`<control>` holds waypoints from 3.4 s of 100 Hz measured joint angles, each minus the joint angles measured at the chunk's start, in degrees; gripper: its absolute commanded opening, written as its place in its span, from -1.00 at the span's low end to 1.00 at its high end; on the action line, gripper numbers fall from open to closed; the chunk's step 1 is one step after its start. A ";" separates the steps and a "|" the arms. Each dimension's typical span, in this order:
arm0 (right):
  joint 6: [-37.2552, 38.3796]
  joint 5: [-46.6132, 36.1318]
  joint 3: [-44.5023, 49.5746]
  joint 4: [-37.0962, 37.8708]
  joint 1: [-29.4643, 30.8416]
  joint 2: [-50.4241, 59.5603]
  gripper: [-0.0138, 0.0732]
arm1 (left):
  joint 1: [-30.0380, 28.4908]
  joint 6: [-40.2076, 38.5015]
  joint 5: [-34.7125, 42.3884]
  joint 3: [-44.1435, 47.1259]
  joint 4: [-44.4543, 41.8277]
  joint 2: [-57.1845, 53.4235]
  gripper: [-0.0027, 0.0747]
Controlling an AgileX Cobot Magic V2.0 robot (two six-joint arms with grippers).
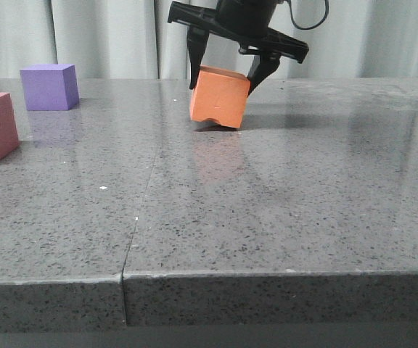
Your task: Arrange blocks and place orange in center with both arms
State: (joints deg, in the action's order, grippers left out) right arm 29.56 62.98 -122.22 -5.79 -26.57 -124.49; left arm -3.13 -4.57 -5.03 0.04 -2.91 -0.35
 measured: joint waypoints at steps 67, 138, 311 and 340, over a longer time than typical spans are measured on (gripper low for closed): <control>0.11 0.14 0.00 -0.13 0.00 0.00 0.80 | 0.00 0.00 0.00 0.00 0.00 0.00 -0.98; -2.23 7.06 0.00 -0.15 0.00 7.56 0.65 | 0.00 0.00 0.00 0.00 0.00 0.00 -0.98; -18.40 -27.94 72.92 -0.19 0.00 70.54 -0.84 | 0.00 0.00 1.15 0.00 0.13 0.00 -0.98; -18.40 -32.80 87.29 -0.19 0.00 87.44 -0.84 | 0.00 0.00 8.30 -0.47 0.40 0.00 -0.99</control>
State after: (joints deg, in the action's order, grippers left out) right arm 11.16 30.18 -34.94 -5.99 -26.57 -37.05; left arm -3.13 -4.57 3.27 -0.43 -2.50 -0.35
